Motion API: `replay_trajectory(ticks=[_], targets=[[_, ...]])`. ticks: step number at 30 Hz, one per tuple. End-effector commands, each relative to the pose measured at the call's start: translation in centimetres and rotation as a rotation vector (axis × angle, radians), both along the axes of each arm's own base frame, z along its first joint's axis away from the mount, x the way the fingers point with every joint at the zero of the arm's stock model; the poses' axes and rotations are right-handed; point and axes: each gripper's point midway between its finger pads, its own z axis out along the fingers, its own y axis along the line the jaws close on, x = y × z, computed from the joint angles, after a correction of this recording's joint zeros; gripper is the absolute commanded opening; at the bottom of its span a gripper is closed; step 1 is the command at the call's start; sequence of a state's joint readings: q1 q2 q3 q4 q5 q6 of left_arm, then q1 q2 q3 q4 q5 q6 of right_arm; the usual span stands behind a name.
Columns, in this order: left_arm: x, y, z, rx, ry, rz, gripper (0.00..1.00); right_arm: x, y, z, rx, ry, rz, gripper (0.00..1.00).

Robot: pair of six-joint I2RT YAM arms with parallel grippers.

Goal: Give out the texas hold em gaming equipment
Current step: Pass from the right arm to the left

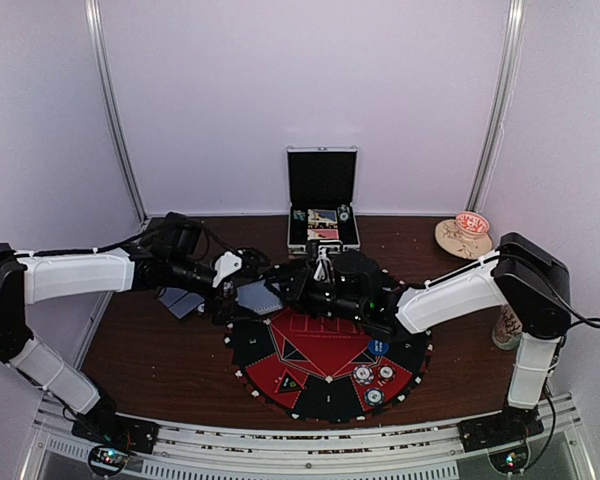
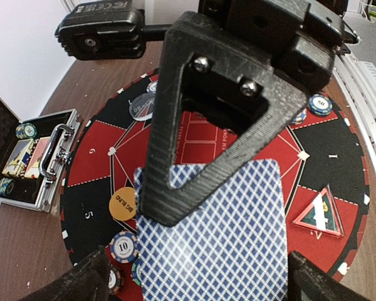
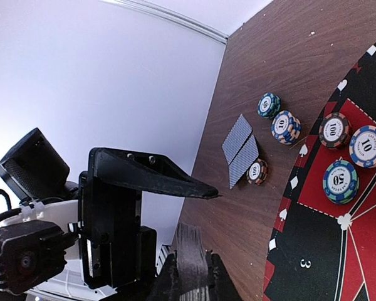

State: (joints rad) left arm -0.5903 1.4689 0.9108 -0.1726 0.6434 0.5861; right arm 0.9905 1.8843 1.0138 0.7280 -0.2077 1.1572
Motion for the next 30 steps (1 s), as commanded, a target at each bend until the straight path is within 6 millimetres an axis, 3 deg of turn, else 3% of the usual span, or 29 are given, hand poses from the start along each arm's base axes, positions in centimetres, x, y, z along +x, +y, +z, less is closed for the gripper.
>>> replay_trajectory(ticks=[1, 9, 15, 21, 30], targets=[[0.0, -0.7, 0.3, -0.041, -0.026, -0.021, 0.98, 0.2, -0.5, 3.5, 0.112, -0.028, -0.033, 0.0], [0.0, -1.1, -1.0, -0.025, 0.005, -0.034, 0.98, 0.1, 0.3, 3.7, 0.152, -0.018, -0.011, 0.0], [-0.3, -1.5, -0.6, -0.042, 0.018, -0.05, 0.98, 0.4, 0.6, 2.7, 0.13, -0.005, -0.013, 0.0], [-0.7, -1.6, -0.3, -0.052, 0.028, -0.066, 0.94, 0.8, 1.1, 0.9, 0.086, 0.012, -0.016, 0.0], [-0.9, -1.7, -1.0, -0.04, 0.048, -0.076, 0.83, 0.8, 1.5, 0.7, 0.095, 0.014, -0.009, 0.0]])
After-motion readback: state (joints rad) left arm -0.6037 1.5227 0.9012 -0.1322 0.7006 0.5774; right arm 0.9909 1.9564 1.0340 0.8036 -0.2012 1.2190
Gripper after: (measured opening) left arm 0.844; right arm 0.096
